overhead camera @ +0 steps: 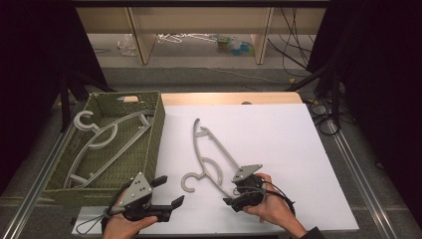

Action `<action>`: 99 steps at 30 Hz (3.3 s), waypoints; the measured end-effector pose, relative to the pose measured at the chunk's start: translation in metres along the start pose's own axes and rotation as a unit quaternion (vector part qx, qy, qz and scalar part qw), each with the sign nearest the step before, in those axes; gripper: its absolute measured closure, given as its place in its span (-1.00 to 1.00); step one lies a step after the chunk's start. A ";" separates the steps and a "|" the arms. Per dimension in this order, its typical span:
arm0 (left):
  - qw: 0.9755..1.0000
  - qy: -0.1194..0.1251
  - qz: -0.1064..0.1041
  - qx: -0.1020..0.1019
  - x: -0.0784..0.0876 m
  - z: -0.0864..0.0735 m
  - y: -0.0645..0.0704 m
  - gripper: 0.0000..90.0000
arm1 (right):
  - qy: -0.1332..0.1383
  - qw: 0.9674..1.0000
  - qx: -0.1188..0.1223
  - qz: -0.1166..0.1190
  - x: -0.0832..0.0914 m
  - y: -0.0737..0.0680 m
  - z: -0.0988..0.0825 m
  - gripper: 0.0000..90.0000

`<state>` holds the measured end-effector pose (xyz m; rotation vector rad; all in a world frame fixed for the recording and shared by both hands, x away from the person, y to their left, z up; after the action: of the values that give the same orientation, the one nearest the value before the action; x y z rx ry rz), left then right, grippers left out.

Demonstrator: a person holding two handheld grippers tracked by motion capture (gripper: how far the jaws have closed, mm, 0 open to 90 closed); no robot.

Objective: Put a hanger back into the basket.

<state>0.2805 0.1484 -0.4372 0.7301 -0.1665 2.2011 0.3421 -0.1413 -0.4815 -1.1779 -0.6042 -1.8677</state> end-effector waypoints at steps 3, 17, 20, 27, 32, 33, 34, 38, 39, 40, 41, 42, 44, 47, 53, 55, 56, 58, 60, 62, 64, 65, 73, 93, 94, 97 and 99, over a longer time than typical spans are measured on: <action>1.000 0.003 -0.005 -0.003 0.000 0.001 0.000 -0.59 | -0.021 1.000 0.000 0.008 -0.007 0.002 0.006 -0.16; 1.000 0.006 -0.007 0.001 0.000 0.001 0.000 -0.58 | -0.094 0.996 0.010 -0.005 -0.018 -0.003 0.026 0.32; 1.000 0.003 -0.009 0.000 0.000 0.000 0.001 -0.58 | -0.098 0.995 0.020 -0.006 -0.018 -0.005 0.027 0.44; 1.000 0.000 -0.005 0.001 0.000 0.000 0.000 -0.58 | -0.122 0.992 0.000 0.008 -0.019 -0.003 0.033 0.51; 1.000 0.001 -0.005 -0.002 0.001 0.001 -0.001 -0.57 | -0.128 0.992 -0.001 0.008 -0.020 -0.001 0.035 0.59; 1.000 0.001 -0.005 -0.003 0.001 0.001 -0.001 -0.57 | -0.128 0.992 0.001 0.007 -0.020 -0.001 0.035 0.62; 1.000 0.000 -0.005 -0.003 0.001 0.001 -0.001 -0.57 | -0.128 0.992 0.001 0.006 -0.020 0.000 0.035 0.67; 1.000 0.000 -0.004 -0.007 0.002 0.002 -0.001 -0.57 | -0.127 0.992 -0.003 0.003 -0.019 0.001 0.034 0.75; 1.000 0.000 -0.003 -0.008 0.002 0.002 -0.001 -0.57 | -0.128 0.992 -0.003 0.003 -0.019 0.000 0.034 0.76; 1.000 0.001 -0.006 -0.020 0.002 0.002 -0.003 -0.56 | -0.128 0.992 0.002 0.000 -0.019 0.000 0.034 0.77; 1.000 0.004 -0.006 -0.006 0.001 0.001 -0.002 -0.56 | -0.128 0.992 0.005 0.000 -0.018 0.000 0.034 0.78; 1.000 0.005 -0.007 -0.007 0.001 0.001 -0.002 -0.56 | -0.128 0.992 0.006 0.003 -0.018 0.001 0.034 0.80; 1.000 0.001 -0.005 -0.008 0.003 0.001 -0.002 -0.56 | -0.136 0.991 0.018 0.002 -0.015 0.002 0.032 0.83; 1.000 0.001 -0.003 -0.011 0.002 0.002 -0.003 -0.54 | -0.141 0.989 0.038 0.007 -0.009 0.003 0.026 0.83; 0.999 -0.009 -0.001 -0.036 -0.004 0.005 -0.002 -0.52 | -0.139 0.987 0.078 0.034 0.013 0.008 0.014 0.83; 0.999 -0.010 -0.001 -0.037 -0.007 0.008 -0.002 -0.52 | -0.139 0.984 0.098 0.045 0.018 0.008 0.011 0.83; 0.999 -0.010 0.001 -0.038 -0.009 0.010 -0.003 -0.52 | -0.142 0.984 0.099 0.050 0.020 0.006 0.009 0.83; 0.999 -0.018 0.000 -0.048 -0.013 0.011 -0.005 -0.49 | -0.139 0.983 0.107 0.059 0.022 0.005 0.008 0.83; 0.998 -0.027 0.002 -0.051 -0.018 0.012 -0.008 -0.47 | -0.139 0.981 0.115 0.065 0.023 0.003 0.008 0.83; 0.998 -0.038 -0.004 -0.054 -0.024 0.013 -0.009 -0.42 | -0.141 0.980 0.123 0.071 0.026 0.001 0.008 0.83; 0.997 -0.050 -0.001 -0.065 -0.030 0.015 -0.009 -0.40 | -0.138 0.980 0.127 0.073 0.029 0.000 0.008 0.83; 0.996 -0.056 -0.002 -0.072 -0.034 0.016 -0.009 -0.40 | -0.136 0.979 0.131 0.076 0.031 0.000 0.008 0.83; 0.988 -0.100 -0.003 -0.114 -0.053 0.025 -0.007 -0.38 | -0.130 0.976 0.148 0.091 0.044 0.000 0.005 0.83; 0.972 -0.148 -0.004 -0.185 -0.067 0.018 -0.003 -0.27 | -0.114 0.972 0.175 0.103 0.065 0.002 0.001 0.83; 0.971 -0.148 -0.006 -0.187 -0.068 0.018 -0.003 -0.26 | -0.114 0.972 0.176 0.105 0.066 0.002 0.001 0.83; 0.967 -0.151 -0.008 -0.203 -0.073 0.019 0.000 -0.25 | -0.111 0.972 0.177 0.106 0.067 0.002 0.001 0.83; 0.965 -0.153 -0.012 -0.211 -0.076 0.019 0.001 -0.24 | -0.110 0.972 0.177 0.105 0.067 0.002 0.001 0.83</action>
<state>0.3278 0.0916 -0.4629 0.8136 -0.7548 1.9236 0.3297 -0.1677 -0.4213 -1.1661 -0.8596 -1.3922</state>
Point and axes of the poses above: each handheld gripper's, and its own axes: x roughly backward along the jaws, z roughly out of its top, y roughly to its right, the point moved 2 cm from there along -x, roughly forward along the jaws, and after that the axes turned 11 degrees about -y, right-handed, at the moved point
